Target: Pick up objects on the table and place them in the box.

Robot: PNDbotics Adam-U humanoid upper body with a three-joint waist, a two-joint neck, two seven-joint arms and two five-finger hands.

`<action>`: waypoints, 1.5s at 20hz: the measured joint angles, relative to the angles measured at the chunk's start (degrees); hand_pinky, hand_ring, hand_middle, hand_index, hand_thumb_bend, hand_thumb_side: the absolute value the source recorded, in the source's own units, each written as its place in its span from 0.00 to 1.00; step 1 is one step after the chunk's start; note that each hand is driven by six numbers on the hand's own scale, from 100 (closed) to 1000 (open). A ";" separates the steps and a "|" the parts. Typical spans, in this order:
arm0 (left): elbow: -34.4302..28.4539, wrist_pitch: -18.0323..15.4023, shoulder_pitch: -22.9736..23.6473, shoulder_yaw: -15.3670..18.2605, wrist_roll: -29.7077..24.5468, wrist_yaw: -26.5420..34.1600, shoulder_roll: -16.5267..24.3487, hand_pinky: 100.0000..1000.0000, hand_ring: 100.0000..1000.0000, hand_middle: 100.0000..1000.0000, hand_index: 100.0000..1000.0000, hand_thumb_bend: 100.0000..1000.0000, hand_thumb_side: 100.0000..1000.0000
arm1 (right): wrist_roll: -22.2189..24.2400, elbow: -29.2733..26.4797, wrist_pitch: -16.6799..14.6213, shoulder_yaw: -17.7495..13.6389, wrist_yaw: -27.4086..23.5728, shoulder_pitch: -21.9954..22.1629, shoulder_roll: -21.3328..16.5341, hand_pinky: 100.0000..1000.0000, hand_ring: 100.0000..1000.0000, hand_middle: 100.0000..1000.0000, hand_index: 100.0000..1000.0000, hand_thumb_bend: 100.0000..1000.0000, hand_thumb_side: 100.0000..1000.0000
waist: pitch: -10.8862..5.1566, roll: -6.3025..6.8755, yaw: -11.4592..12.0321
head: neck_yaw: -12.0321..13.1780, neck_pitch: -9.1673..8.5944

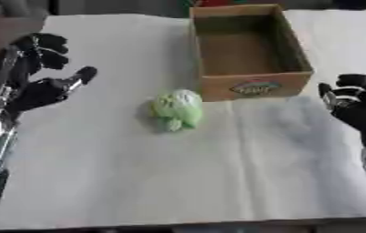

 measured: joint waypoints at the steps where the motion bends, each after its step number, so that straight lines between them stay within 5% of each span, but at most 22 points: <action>1: -0.01 -0.01 -0.39 -0.35 -0.47 -0.67 0.04 0.65 0.60 0.56 0.69 0.73 0.18 | 0.00 0.00 0.00 0.00 0.00 0.00 0.00 0.53 0.57 0.54 0.61 0.31 0.00 | -0.01 0.00 -0.07 | 0.00 0.00; 15: 5.40 1.62 -12.40 -10.33 -9.68 -16.10 1.99 0.66 0.62 0.58 0.69 0.71 0.16 | 0.29 0.00 0.20 0.08 0.00 0.00 0.00 0.53 0.57 0.54 0.61 0.31 0.00 | -0.53 0.07 -1.23 | 0.15 0.41; 30: 17.62 -3.89 -19.24 -19.72 -18.98 -25.62 -1.87 0.67 0.64 0.60 0.71 0.70 0.13 | 0.74 0.00 0.20 0.43 0.00 -0.02 0.01 0.53 0.57 0.54 0.61 0.31 0.00 | -0.64 0.48 -2.04 | 0.90 0.50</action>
